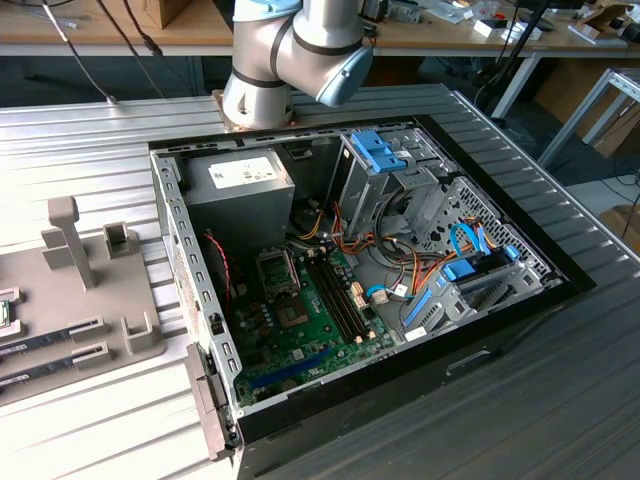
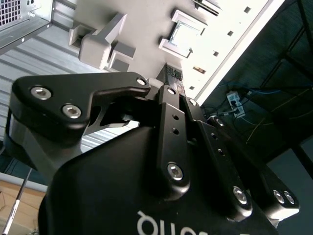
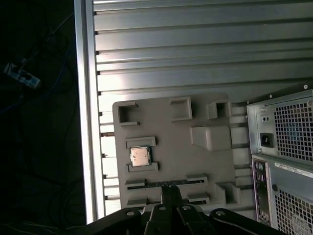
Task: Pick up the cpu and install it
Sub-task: 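Reach for the cpu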
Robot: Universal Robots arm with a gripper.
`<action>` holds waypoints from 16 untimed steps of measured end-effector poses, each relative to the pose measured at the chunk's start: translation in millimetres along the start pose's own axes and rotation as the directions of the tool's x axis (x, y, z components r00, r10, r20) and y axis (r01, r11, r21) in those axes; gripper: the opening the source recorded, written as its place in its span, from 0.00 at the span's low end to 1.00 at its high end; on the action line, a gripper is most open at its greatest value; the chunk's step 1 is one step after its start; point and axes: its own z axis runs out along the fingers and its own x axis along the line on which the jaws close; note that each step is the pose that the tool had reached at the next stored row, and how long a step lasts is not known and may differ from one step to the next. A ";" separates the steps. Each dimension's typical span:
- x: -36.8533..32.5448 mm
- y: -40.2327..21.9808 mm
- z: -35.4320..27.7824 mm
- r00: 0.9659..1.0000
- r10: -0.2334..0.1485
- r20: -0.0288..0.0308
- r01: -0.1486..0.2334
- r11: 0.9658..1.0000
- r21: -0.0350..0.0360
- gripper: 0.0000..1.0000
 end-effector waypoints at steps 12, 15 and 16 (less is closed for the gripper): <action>8.3 -0.6 -0.3 1.000 0.000 0.000 0.000 1.000 0.000 0.11; 10.2 -0.8 -0.3 1.000 0.000 0.000 0.000 1.000 0.000 0.11; 10.9 -0.8 -0.3 1.000 0.000 0.000 0.000 1.000 0.000 0.11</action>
